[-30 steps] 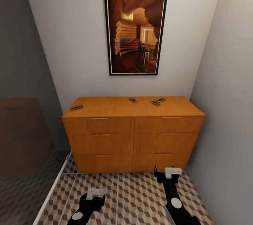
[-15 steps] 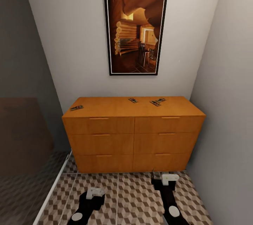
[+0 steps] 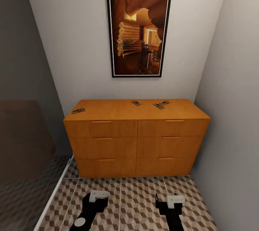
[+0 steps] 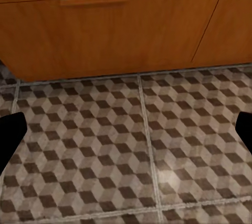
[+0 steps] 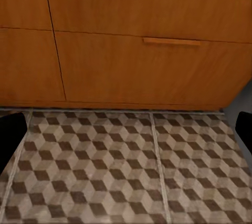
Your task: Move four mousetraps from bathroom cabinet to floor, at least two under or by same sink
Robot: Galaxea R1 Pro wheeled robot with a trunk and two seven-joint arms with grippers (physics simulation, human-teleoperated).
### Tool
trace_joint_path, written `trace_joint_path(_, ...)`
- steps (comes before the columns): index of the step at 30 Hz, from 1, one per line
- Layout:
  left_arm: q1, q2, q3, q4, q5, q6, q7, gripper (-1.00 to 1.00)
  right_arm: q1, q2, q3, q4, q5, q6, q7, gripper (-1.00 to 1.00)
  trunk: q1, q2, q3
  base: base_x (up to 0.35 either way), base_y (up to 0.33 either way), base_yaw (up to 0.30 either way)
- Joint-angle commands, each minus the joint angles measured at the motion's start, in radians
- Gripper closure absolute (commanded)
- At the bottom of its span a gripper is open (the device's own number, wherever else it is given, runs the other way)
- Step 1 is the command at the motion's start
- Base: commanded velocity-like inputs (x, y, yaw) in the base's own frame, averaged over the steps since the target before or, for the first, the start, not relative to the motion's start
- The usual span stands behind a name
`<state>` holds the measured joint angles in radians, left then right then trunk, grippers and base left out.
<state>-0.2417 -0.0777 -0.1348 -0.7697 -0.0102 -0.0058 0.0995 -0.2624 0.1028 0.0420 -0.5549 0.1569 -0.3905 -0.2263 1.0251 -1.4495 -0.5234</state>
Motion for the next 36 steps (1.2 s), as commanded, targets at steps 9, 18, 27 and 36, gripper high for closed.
trace_joint_path(9, -0.001, -0.002, -0.002, 0.031, 0.002, -0.051, 0.019, -1.0, -0.013, 0.011, 0.001, -0.05, 0.007, 0.045, -0.043, -1.0, 0.0, -0.001, -0.001, 0.0, 0.0, 0.0)
trace_joint_path(18, -0.002, -0.006, -0.002, 0.082, 0.001, -0.007, 0.054, -1.0, -0.059, 0.012, 0.001, -0.101, 0.003, 0.096, -0.05, -1.0, 0.0, -0.001, -0.001, 0.0, 0.0, 0.0)
trace_joint_path(27, -0.002, 0.037, -0.008, 0.596, -0.003, -0.088, 0.06, -1.0, -0.528, 0.002, -0.006, -0.685, 0.006, 1.041, -0.055, -1.0, 0.0, -0.001, -0.001, 0.0, 0.0, 0.0)
trace_joint_path(36, 0.002, 0.144, -0.011, 0.833, -0.003, -0.251, 0.057, -1.0, -0.905, -0.012, -0.014, -0.572, 0.004, 1.243, -0.153, -1.0, 0.0, -0.001, -0.001, 0.0, 0.0, 0.0)
